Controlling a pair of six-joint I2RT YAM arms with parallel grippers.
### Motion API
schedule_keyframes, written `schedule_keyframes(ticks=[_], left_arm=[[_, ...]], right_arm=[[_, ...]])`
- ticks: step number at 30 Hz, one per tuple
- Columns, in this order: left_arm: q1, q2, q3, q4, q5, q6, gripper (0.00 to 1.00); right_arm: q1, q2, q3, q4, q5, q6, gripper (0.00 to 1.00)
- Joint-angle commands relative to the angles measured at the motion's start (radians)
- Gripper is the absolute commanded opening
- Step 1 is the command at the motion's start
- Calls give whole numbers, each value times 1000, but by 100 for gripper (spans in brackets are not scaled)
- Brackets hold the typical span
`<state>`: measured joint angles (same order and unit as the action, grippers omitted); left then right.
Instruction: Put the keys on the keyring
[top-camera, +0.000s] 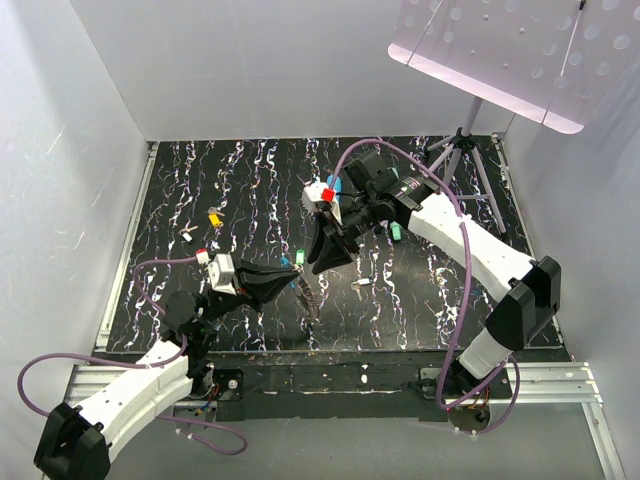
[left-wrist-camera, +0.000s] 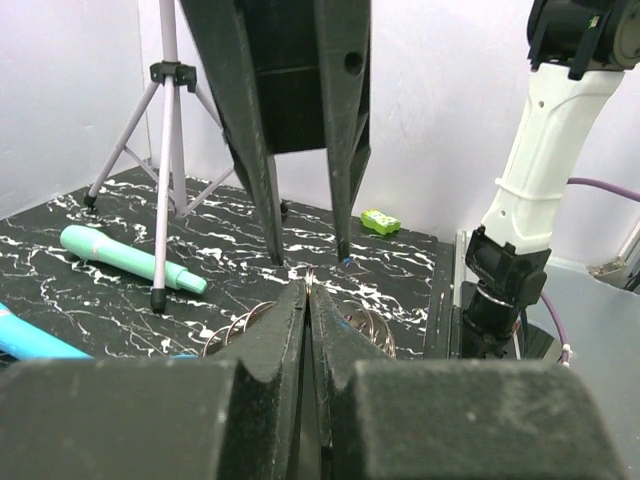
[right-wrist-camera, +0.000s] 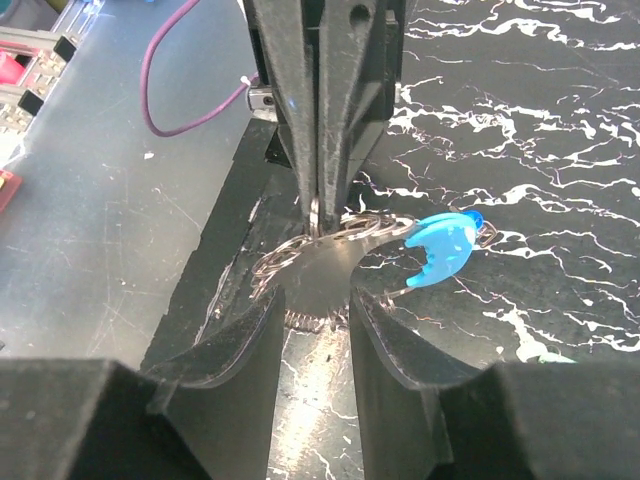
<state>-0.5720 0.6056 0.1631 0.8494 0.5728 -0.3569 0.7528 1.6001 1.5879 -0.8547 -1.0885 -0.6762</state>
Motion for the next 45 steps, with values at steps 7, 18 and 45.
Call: schedule_keyframes(ticks=[7, 18, 45], left_arm=[[-2, 31, 1, 131, -10, -51, 0], [-3, 49, -2, 157, -21, -63, 0], [-3, 48, 9, 97, -40, -71, 0]], right_arm=[[31, 29, 57, 62, -31, 72, 35], [59, 40, 66, 69, -24, 79, 28], [85, 35, 46, 123, 44, 136, 11]])
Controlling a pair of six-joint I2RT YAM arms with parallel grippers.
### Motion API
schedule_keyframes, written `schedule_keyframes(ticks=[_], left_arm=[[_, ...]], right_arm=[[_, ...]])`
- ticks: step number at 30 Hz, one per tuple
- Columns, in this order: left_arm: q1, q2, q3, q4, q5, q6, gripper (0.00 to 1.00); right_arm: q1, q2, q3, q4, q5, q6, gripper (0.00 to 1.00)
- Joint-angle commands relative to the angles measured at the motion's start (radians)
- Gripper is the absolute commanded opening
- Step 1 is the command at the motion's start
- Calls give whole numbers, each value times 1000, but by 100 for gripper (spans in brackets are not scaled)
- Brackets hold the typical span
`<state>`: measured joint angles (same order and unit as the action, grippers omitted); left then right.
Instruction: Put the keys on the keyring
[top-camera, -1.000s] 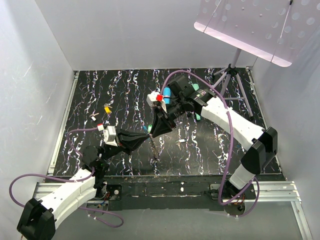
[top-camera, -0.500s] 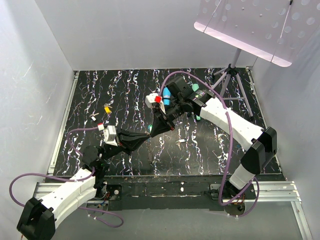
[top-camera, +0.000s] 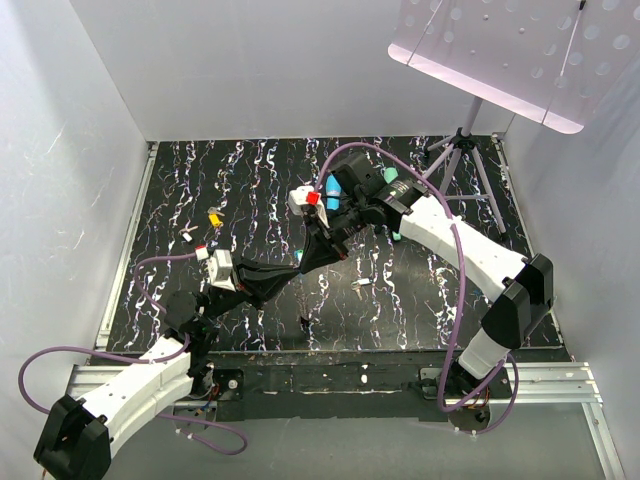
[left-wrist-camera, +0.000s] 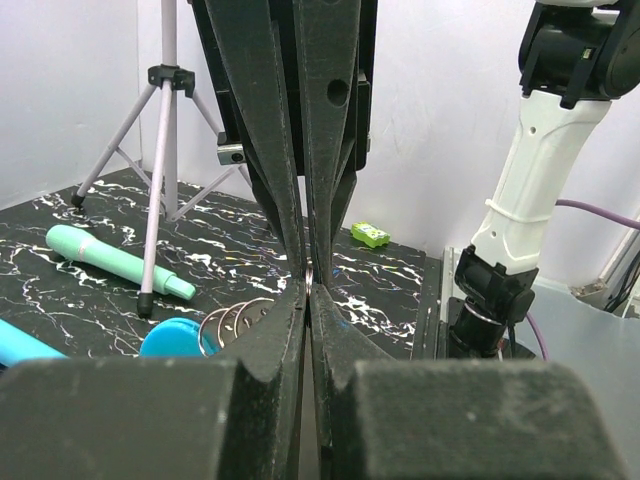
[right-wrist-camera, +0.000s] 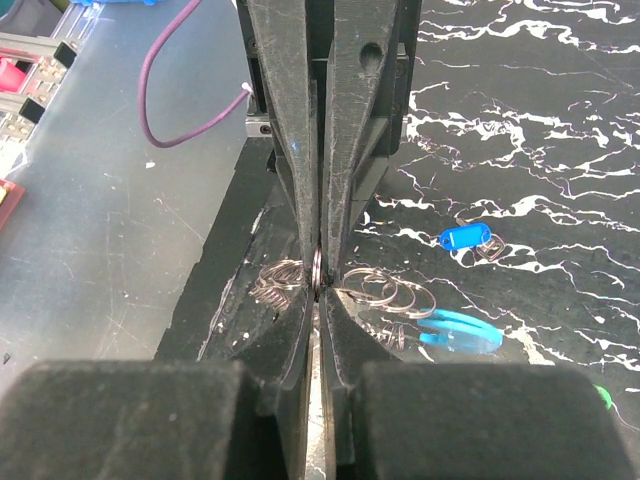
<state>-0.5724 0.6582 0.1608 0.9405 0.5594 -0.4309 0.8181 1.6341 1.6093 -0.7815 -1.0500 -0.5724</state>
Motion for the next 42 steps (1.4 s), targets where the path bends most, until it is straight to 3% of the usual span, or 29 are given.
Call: schedule_keyframes(ticks=[1, 5, 12, 17, 22, 25, 28, 37, 42], left_arm=[[-3, -5, 11, 1, -30, 3, 0], [-1, -12, 9, -8, -39, 3, 0], [-3, -54, 16, -95, -47, 7, 0], [-3, -121, 54, -297, -38, 27, 26], [-3, -183, 199, -644, -59, 122, 51], [-3, -161, 302, -854, -70, 185, 55], [-3, -112, 382, -1015, -73, 224, 56], [-3, -62, 359, -947, -39, 225, 55], [-3, -16, 327, -800, 13, 164, 54]], right_arm=[[23, 3, 23, 56, 10, 37, 11], [24, 1, 15, 60, 18, 45, 1], [24, -25, 8, 31, 51, 19, 1], [26, -42, 7, -16, 103, -1, 1], [29, 32, 153, -261, 174, -85, 1], [32, 107, 277, -473, 212, -168, 1], [36, 151, 346, -561, 254, -185, 1], [44, 231, 454, -702, 286, -208, 1], [50, 279, 501, -752, 278, -222, 1]])
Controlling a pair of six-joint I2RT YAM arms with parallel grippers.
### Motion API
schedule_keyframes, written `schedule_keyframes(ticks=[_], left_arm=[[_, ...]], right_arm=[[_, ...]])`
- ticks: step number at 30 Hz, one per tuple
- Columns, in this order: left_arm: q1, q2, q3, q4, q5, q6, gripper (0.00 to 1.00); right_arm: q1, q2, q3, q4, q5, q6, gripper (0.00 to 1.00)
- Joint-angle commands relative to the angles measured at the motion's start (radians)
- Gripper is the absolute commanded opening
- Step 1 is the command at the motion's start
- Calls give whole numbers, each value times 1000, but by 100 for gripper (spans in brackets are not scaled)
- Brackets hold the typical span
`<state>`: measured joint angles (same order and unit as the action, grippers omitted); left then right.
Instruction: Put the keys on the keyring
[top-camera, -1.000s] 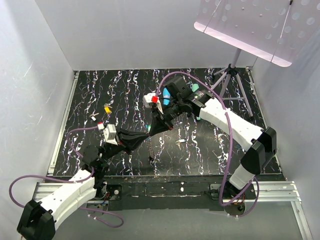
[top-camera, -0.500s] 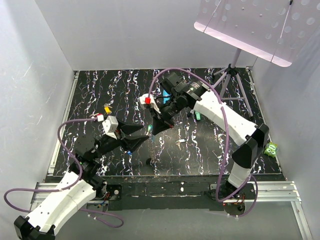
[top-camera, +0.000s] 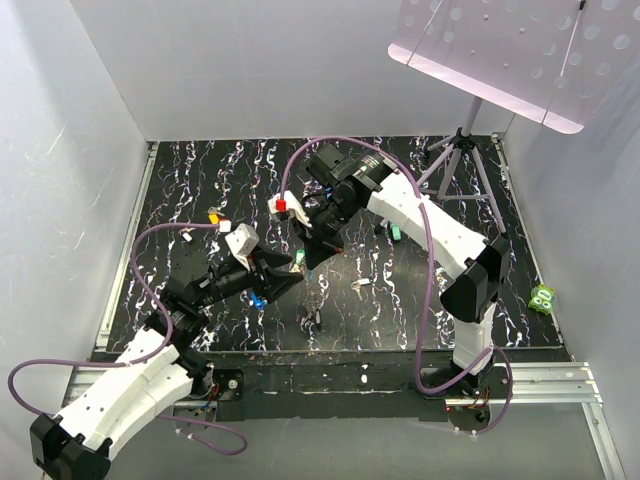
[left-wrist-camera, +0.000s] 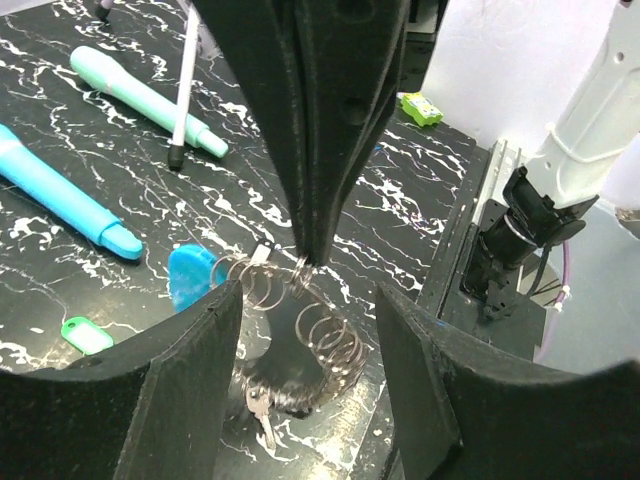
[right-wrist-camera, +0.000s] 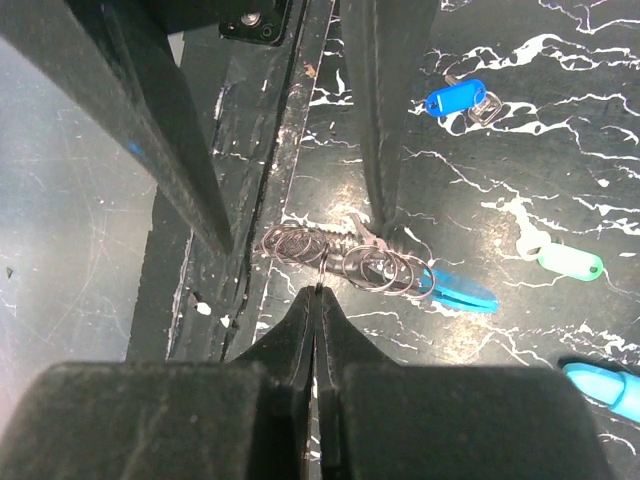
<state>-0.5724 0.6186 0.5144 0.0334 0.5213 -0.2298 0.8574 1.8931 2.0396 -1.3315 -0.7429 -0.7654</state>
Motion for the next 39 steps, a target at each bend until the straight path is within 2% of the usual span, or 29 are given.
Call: schedule_keyframes(ticks=[1, 5, 10, 16, 18, 25, 27, 28, 29, 31, 35, 39], left_arm=[[-3, 33, -31, 126, 55, -45, 53], [-3, 59, -40, 141, 68, -49, 48], [-3, 79, -27, 126, 68, -26, 34], [-3, 116, -2, 88, 98, 1, 11], [-3, 127, 9, 63, 108, 13, 0], [-3, 50, -25, 111, 71, 1, 0], [-1, 17, -53, 160, 53, -35, 0], [-1, -2, -72, 193, 45, -60, 0], [-1, -14, -89, 223, 36, -90, 0], [-1, -43, -132, 296, 13, -153, 0], [-1, -85, -256, 555, -49, -322, 0], [-1, -86, -341, 791, -128, -393, 0]], right_arm=[[11, 21, 73, -207, -30, -28, 1], [12, 27, 80, -209, -42, -29, 1], [11, 32, 77, -215, -49, -35, 1], [14, 29, 76, -215, -55, -40, 1], [14, 29, 77, -215, -55, -38, 1], [12, 17, 64, -192, -73, -20, 1], [5, 8, 56, -146, -73, 21, 12], [-3, 1, 50, -126, -78, 40, 27], [-14, -5, 51, -112, -85, 50, 36], [-41, -18, 54, -89, -114, 64, 45], [-87, -78, 13, -10, -199, 84, 46], [-90, -230, -222, 263, -321, 107, 47]])
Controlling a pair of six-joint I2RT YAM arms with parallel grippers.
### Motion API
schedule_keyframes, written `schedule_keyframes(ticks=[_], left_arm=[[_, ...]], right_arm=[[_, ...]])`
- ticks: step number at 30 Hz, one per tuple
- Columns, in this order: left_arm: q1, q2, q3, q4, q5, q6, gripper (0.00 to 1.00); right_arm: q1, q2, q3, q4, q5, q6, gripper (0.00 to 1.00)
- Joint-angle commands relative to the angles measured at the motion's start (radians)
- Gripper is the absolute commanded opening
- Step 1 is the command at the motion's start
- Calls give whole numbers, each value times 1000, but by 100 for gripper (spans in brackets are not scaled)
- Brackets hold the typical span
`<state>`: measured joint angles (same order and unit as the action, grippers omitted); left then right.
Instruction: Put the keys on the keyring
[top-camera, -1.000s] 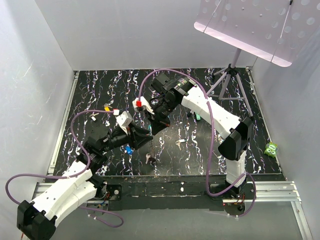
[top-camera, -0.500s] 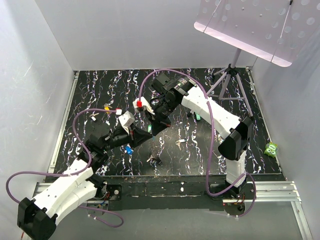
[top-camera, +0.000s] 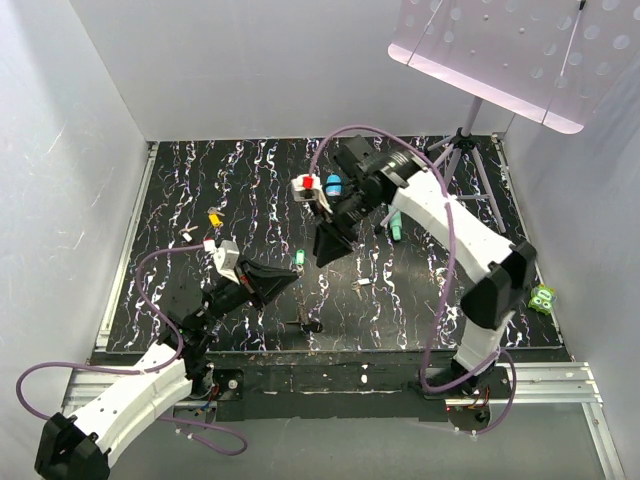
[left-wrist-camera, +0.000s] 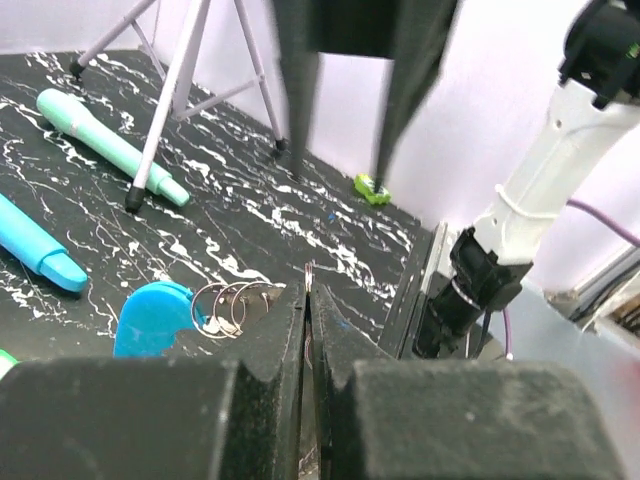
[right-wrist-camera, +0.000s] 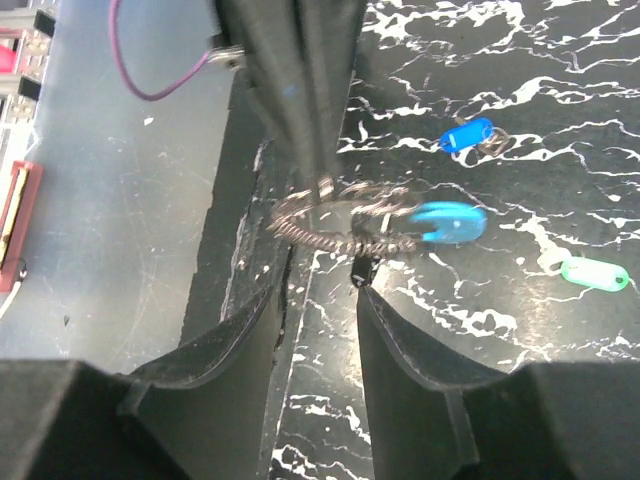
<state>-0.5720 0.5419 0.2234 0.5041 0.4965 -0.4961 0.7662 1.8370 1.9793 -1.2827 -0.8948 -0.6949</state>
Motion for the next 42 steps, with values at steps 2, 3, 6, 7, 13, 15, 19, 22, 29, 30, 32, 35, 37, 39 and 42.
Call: schedule_keyframes(ticks=[2, 3, 6, 7, 13, 15, 19, 22, 29, 30, 32, 35, 37, 39, 42], left_arm=[[-2, 6, -70, 428, -125, -151, 0], [-2, 19, -78, 476, -131, -163, 0], [-2, 55, -81, 560, -133, -182, 0], [-2, 64, -82, 580, -133, -186, 0], [-2, 95, -84, 619, -121, -205, 0], [-2, 93, -84, 613, -119, -205, 0], [-2, 93, -90, 614, -125, -203, 0], [-2, 99, -93, 613, -128, -202, 0], [-2, 95, -102, 600, -142, -202, 0], [-2, 93, -102, 597, -144, -200, 0], [-2, 95, -102, 594, -144, -200, 0], [-2, 95, -102, 593, -144, -200, 0], [-2, 96, -102, 596, -144, -199, 0], [-2, 99, -101, 594, -144, -200, 0], [-2, 101, -99, 593, -141, -200, 0]], right_arm=[[1, -257, -313, 426, -230, 96, 47], [2, -289, -383, 550, -234, 159, 47], [2, -271, -386, 612, -225, 239, 47], [2, -263, -384, 638, -213, 267, 46], [2, -217, -366, 707, -201, 374, 41], [4, -209, -361, 720, -201, 397, 39], [8, -208, -358, 721, -217, 403, 36], [18, -209, -362, 721, -230, 403, 35], [31, -214, -358, 718, -245, 400, 34], [33, -214, -355, 717, -245, 400, 34], [36, -209, -350, 715, -245, 402, 35], [39, -209, -346, 712, -243, 402, 35], [42, -208, -346, 715, -239, 402, 35], [44, -206, -346, 717, -234, 406, 34], [47, -200, -339, 721, -230, 417, 33]])
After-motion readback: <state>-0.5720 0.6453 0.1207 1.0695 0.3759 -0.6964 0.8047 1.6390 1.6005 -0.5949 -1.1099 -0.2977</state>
